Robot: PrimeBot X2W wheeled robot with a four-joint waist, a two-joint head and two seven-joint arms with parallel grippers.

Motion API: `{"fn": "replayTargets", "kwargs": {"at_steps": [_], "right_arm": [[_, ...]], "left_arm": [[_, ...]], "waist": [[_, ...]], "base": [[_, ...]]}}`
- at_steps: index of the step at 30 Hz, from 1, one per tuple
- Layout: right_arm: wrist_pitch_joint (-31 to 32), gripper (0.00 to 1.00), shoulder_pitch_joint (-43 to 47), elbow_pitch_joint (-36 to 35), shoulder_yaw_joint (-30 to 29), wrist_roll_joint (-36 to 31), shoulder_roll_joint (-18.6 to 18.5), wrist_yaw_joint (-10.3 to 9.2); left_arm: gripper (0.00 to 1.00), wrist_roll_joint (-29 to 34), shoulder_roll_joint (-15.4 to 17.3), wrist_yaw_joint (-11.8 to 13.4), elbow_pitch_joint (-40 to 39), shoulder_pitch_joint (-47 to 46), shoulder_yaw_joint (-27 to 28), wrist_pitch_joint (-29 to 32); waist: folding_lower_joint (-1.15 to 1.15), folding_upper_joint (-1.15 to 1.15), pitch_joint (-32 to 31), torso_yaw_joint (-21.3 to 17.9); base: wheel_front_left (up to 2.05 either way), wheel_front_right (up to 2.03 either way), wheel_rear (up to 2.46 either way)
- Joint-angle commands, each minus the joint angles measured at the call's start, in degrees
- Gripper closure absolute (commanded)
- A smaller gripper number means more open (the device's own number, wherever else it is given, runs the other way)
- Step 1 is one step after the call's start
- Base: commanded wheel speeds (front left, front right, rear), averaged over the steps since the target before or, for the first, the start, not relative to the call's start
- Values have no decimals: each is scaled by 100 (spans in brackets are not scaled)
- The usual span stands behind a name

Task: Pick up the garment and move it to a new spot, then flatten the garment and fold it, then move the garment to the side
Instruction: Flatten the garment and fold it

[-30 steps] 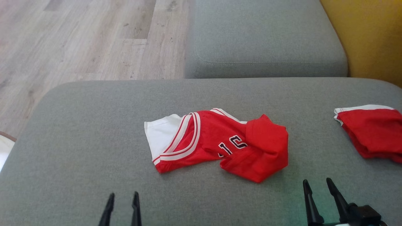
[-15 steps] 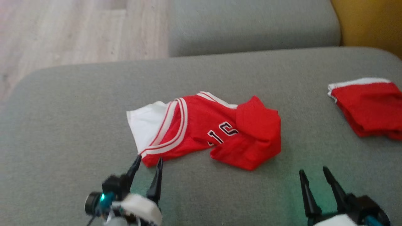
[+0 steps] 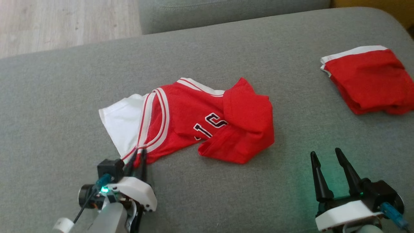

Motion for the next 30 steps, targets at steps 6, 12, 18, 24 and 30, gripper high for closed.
{"fn": "replayTargets", "kwargs": {"at_steps": [6,12,18,24,30], "right_arm": [[-63,0,-137,-128,133,42,-16,-4],[-63,0,-116,-79,172,46,73,-4],[-63,0,-125,-97,174,59,156,-4],[-63,0,-206,-241,215,1,209,-4],[-63,0,-188,-327,241,-22,253,-4]], "left_arm": [[100,-275,18,-152,156,-96,-251,181],[100,-1245,10,-176,-939,-130,-1536,546],[100,-2107,9,-178,-2240,-904,-2311,1019],[100,-2862,136,-178,-2867,-2358,-2334,1123],[100,-3476,115,-178,-2566,-3852,-1676,912]], "waist": [[-1,0,-277,-236],[-1,0,-476,-558],[-1,0,-532,-942],[-1,0,-496,-1208],[-1,0,-575,-1222]], "base": [[0,0,0],[0,0,0],[0,0,0],[0,0,0],[0,0,0]]}}
